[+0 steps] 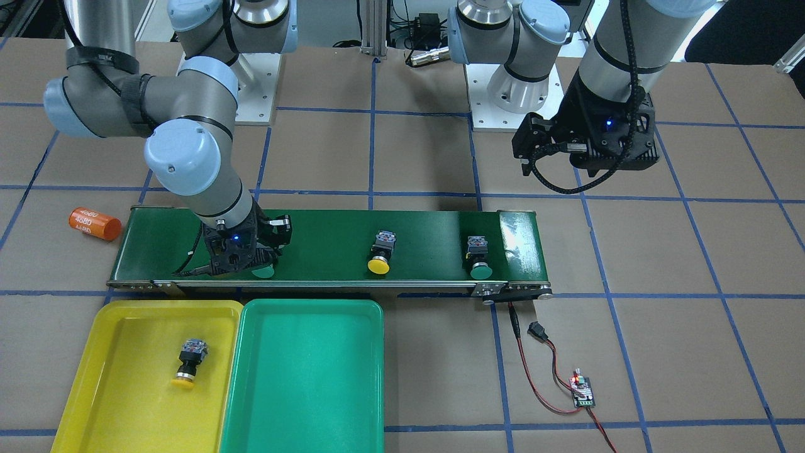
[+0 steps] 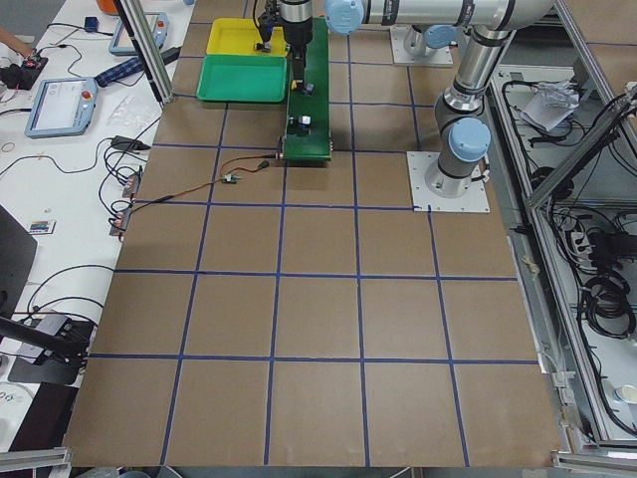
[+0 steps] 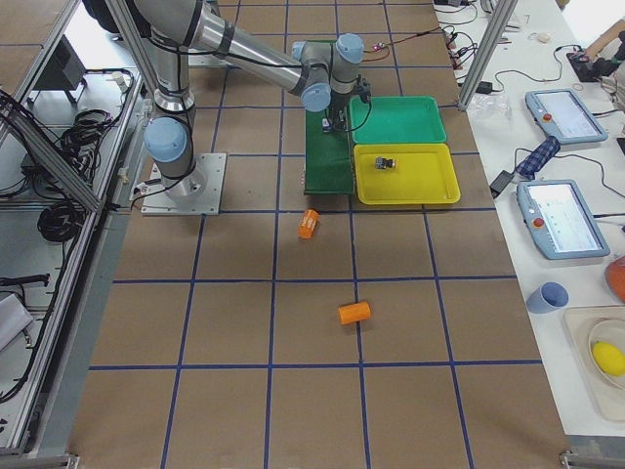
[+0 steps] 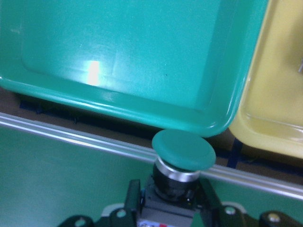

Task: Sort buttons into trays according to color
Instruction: 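Carry the green button into the green tray and open right gripper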

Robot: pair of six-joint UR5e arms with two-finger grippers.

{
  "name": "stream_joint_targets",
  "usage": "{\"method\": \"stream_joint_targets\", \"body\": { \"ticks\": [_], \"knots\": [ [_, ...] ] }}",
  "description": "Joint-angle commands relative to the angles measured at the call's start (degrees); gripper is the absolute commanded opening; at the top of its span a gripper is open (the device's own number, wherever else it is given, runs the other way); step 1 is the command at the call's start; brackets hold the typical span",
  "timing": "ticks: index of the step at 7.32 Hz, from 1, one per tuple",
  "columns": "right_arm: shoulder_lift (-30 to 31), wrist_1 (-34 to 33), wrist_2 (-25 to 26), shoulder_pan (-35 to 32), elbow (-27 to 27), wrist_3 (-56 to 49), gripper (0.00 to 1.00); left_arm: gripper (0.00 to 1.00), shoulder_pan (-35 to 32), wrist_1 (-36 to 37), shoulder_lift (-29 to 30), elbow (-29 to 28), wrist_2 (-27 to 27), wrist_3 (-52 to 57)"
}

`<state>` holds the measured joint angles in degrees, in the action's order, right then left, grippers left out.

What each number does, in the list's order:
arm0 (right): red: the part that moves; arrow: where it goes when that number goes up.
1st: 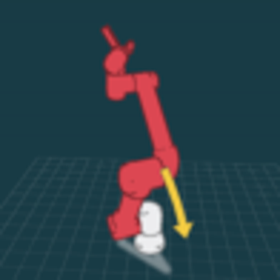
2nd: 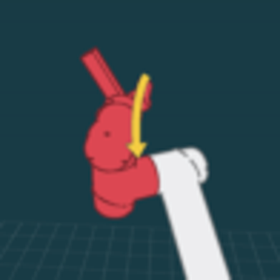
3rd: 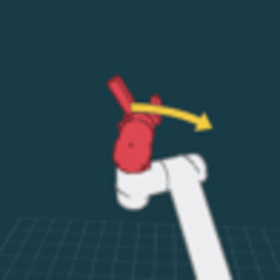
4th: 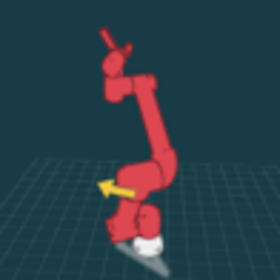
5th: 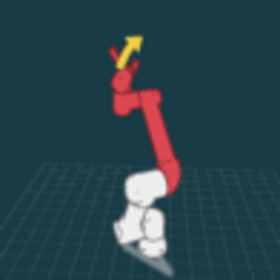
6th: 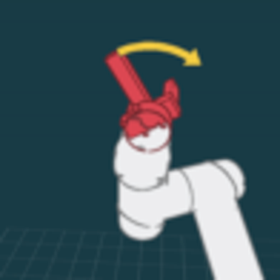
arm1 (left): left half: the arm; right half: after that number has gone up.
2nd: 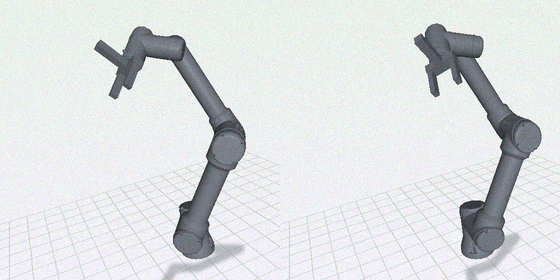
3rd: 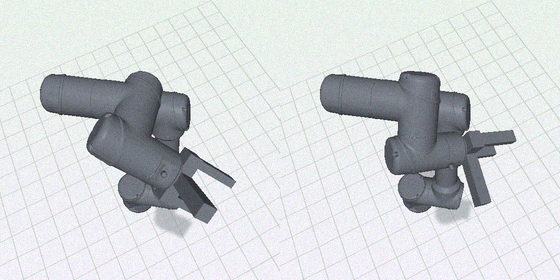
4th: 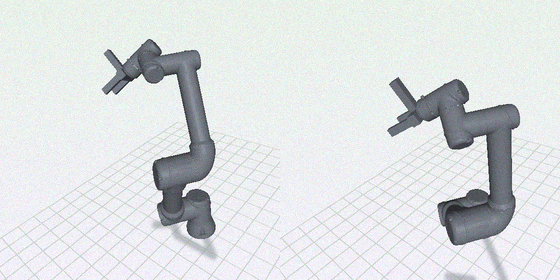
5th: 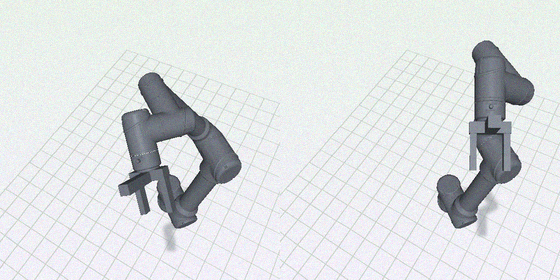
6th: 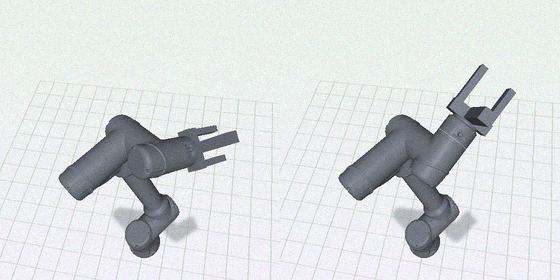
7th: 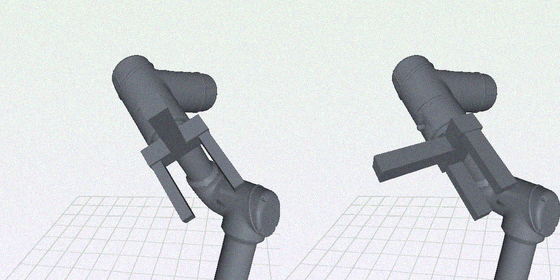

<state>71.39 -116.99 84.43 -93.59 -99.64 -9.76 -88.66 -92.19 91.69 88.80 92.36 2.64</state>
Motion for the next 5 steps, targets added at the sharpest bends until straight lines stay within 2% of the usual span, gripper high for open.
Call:
{"method": "stream_joint_targets", "body": {
  "ticks": [1,2,3,4,5],
  "knots": [
    [-5.35,5.18,-0.22,-0.37,11.27,-0.17,0.24,1.00,-0.29,0.08,0.50,-0.21,-0.07,0.00],
    [-7.73,5.63,-0.75,-0.45,15.58,-0.17,0.25,1.00,-0.29,-0.01,0.07,-0.12,0.01,0.00],
    [-9.06,5.46,-0.93,-0.45,17.27,-0.69,0.31,1.00,-0.29,0.08,0.33,-0.12,-0.07,0.00],
    [-9.95,4.93,-1.28,-0.45,17.29,-2.79,0.61,1.00,-0.29,0.08,0.59,-0.12,-0.42,0.00],
    [-10.22,4.84,-1.20,-0.45,17.03,-3.07,1.00,1.00,-0.29,0.25,0.24,-0.12,-0.77,0.00]
  ]
}}
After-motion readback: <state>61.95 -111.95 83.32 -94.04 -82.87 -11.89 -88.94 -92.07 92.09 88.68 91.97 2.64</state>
